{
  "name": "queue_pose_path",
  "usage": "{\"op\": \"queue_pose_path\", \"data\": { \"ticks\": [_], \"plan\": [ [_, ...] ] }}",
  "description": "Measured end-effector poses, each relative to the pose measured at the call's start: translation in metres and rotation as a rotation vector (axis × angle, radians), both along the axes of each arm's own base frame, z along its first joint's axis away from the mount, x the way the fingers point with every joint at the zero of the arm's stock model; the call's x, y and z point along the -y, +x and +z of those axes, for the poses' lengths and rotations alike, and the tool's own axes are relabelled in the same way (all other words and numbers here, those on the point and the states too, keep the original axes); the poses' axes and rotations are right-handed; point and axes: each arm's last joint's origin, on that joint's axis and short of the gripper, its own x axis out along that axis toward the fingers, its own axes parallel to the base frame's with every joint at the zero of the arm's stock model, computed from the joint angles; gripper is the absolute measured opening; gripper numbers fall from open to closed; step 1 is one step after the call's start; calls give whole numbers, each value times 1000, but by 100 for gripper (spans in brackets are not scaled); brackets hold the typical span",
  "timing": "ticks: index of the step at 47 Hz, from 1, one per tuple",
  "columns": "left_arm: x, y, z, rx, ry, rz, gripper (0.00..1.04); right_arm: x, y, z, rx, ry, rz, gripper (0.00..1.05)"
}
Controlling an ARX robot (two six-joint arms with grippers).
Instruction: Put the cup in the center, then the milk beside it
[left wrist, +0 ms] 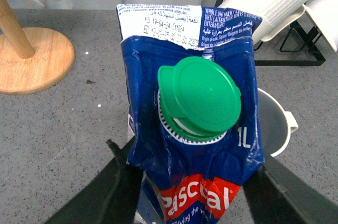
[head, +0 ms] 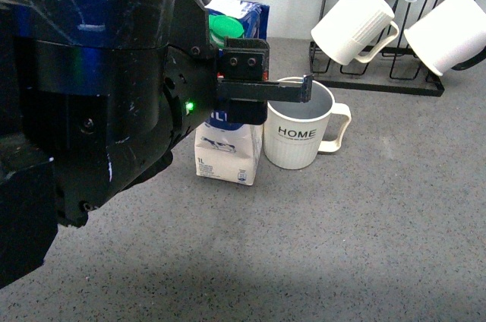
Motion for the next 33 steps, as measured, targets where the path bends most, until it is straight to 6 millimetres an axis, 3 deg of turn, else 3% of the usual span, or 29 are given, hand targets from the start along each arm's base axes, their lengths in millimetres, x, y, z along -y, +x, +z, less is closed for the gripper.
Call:
{"op": "queue_pose_path", "data": {
  "ticks": [12,20,27,33],
  "plan": [
    [-15,-19,22,46,-45,40,100,0,0,0,0,0,0,96],
    [-28,-33,29,129,10,113,97,0,0,0,0,0,0,96],
    [-54,-48,39,295,27,214,76,0,0,0,0,0,0,96],
    [-81,-62,44,324,40,229,58,0,0,0,0,0,-2,96]
  ]
}}
